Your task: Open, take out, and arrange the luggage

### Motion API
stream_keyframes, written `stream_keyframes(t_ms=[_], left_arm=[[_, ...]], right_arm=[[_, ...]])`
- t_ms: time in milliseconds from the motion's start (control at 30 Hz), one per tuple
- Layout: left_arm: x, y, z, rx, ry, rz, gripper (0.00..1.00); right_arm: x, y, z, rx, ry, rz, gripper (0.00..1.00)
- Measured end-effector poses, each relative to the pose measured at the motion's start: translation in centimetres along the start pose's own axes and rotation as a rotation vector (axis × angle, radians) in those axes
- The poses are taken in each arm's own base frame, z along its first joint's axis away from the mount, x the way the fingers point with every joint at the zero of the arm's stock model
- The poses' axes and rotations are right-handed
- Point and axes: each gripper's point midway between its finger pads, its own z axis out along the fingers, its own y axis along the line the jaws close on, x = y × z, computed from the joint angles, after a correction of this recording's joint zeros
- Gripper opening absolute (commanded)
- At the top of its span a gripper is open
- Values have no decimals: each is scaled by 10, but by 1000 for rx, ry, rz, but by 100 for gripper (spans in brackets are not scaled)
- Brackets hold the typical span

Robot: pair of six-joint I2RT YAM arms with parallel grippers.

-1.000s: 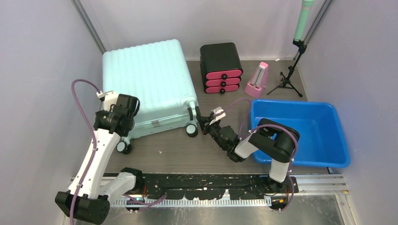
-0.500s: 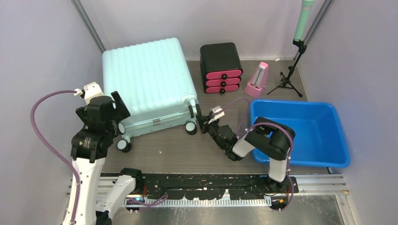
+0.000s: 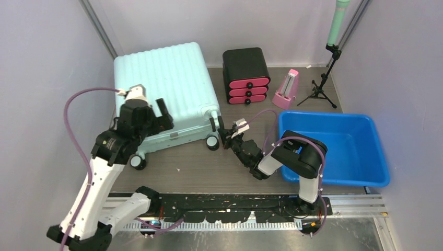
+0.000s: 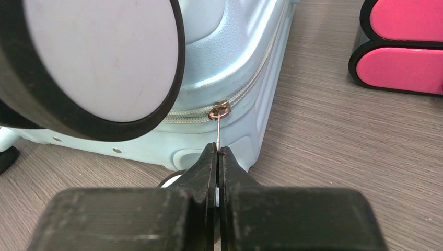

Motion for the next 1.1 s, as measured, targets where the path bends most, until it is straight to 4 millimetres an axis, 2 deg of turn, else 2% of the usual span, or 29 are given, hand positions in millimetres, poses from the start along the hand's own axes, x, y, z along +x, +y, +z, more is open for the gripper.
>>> stream_keyframes(t_ms=[67, 100, 200, 300, 400, 533, 733, 933, 1100], left_arm=[[10, -25, 1, 59, 22, 45, 100], [17, -44, 2, 106, 32, 78, 100], [37, -86, 4, 186, 59, 140, 100], [53, -118, 11, 199, 87, 195, 99], [62, -146, 25, 196, 92, 218, 92], [63, -159, 37, 178, 65, 192, 87], [52, -168, 50, 138, -2, 72, 90], [68, -175, 67, 112, 19, 29, 85], [78, -177, 74, 91, 40, 14, 83]], right_arm=[[0, 0, 0, 3, 1, -1, 1], [0, -1, 0, 3, 1, -2, 0], [0, -1, 0, 3, 1, -2, 0], [0, -1, 0, 5, 0, -3, 0], [0, -1, 0, 6, 1, -3, 0], [0, -1, 0, 6, 1, -4, 0], [0, -1, 0, 6, 1, -3, 0], [0, -1, 0, 6, 1, -4, 0], [0, -1, 0, 7, 1, -4, 0]])
